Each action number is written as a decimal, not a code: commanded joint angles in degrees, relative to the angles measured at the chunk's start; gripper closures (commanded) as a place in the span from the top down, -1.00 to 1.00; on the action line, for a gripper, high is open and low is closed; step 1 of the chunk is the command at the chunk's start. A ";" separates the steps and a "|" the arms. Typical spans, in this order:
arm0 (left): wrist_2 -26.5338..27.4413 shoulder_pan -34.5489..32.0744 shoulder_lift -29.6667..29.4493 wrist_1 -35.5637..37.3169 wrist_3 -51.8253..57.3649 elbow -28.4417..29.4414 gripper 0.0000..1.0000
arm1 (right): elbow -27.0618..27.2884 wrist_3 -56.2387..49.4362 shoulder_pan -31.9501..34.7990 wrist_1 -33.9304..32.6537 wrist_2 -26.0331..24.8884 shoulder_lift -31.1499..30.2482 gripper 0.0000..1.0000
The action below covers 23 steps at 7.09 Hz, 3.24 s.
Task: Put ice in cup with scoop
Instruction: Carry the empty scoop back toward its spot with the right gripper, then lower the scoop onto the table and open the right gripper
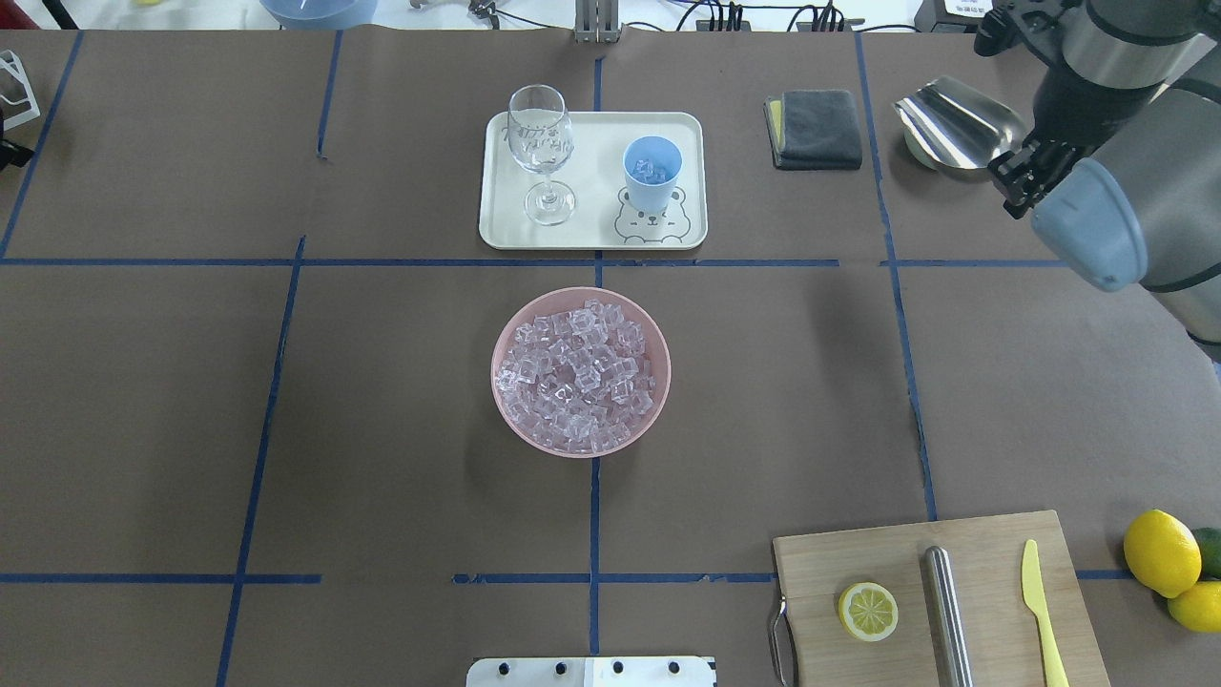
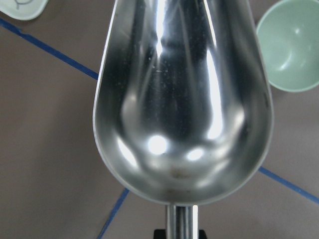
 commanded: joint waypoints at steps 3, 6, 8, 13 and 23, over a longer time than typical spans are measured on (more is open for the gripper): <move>0.00 0.06 0.13 0.06 -0.09 0.16 1.00 | 2.94 15.34 0.29 9.02 5.41 -14.59 -1.00; 0.00 0.06 0.48 0.06 0.00 0.34 1.00 | 3.66 36.77 -8.91 34.70 4.72 -26.48 -1.00; 0.09 0.06 0.48 0.06 0.00 0.42 1.00 | 3.66 42.07 -13.57 40.44 3.31 -29.84 -1.00; 0.09 0.06 0.74 0.06 0.00 0.34 1.00 | 0.50 44.74 -18.34 43.54 1.73 -30.47 -1.00; -0.09 -0.12 3.02 0.76 0.00 0.34 1.00 | 1.29 43.87 -7.84 43.28 -8.47 -22.20 1.00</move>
